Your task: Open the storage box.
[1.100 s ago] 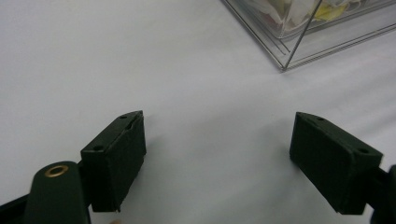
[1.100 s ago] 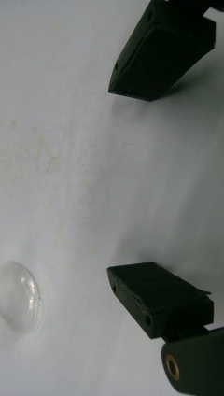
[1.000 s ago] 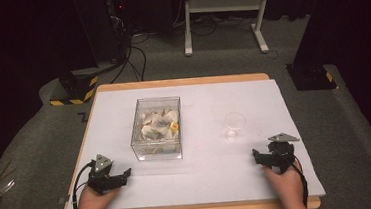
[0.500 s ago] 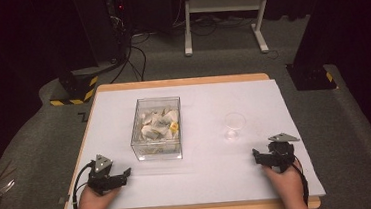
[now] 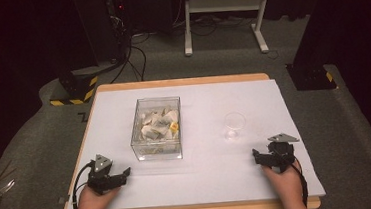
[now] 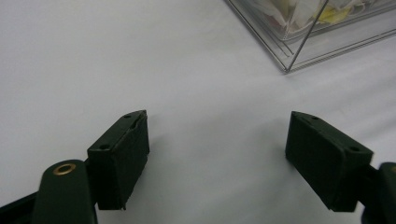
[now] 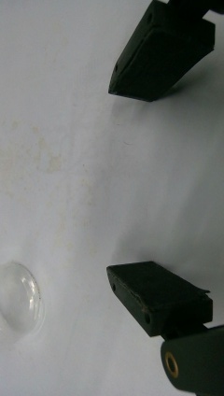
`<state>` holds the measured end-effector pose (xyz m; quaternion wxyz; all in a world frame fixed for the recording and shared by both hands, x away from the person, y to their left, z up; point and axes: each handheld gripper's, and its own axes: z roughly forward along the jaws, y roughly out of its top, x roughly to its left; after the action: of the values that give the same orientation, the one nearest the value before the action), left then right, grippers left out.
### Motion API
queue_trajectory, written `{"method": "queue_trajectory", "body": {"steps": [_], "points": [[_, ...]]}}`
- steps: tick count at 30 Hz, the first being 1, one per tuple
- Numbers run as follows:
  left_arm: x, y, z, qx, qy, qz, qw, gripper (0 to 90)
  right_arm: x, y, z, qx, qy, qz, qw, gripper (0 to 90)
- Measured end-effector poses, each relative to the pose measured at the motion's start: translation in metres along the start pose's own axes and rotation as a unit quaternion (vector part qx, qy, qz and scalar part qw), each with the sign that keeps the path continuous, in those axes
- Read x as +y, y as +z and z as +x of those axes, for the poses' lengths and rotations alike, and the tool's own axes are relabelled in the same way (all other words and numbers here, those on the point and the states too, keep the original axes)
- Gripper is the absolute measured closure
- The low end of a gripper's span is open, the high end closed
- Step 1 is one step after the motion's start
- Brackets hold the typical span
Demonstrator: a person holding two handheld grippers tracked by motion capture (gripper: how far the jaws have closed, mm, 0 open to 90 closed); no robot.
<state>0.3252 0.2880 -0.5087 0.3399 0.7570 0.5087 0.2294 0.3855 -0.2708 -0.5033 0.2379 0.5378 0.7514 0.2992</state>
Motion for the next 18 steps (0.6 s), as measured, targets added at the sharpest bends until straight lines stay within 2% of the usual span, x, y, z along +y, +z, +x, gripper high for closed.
{"method": "queue_trajectory", "body": {"steps": [2, 4, 8, 15, 18], "points": [[0.0, -0.001, 0.0, 0.0, -0.001, 0.0, 1.0, 25.8, 0.0, 0.0, 0.0, 0.0, 0.0, 0.0, 1.0, 11.9], [0.0, -0.002, 0.0, 0.0, 0.008, 0.0, 1.0, 28.1, 0.0, 0.0, 0.0, 0.0, 0.0, 0.0, 1.0, 11.9], [-0.001, -0.005, -0.001, 0.0, 0.005, -0.002, 1.0, 29.2, 0.0, 0.0, 0.0, 0.001, 0.001, 0.001, 1.0, 12.0], [0.002, -0.014, -0.005, -0.024, -0.002, -0.021, 0.9995, 31.9, 0.0, 0.0, 0.0, 0.001, 0.001, 0.001, 1.0, 12.0], [0.003, -0.015, -0.007, -0.03, 0.002, -0.025, 0.9992, 32.1, 0.0, 0.0, 0.0, 0.001, 0.0, 0.001, 1.0, 12.1]]}}
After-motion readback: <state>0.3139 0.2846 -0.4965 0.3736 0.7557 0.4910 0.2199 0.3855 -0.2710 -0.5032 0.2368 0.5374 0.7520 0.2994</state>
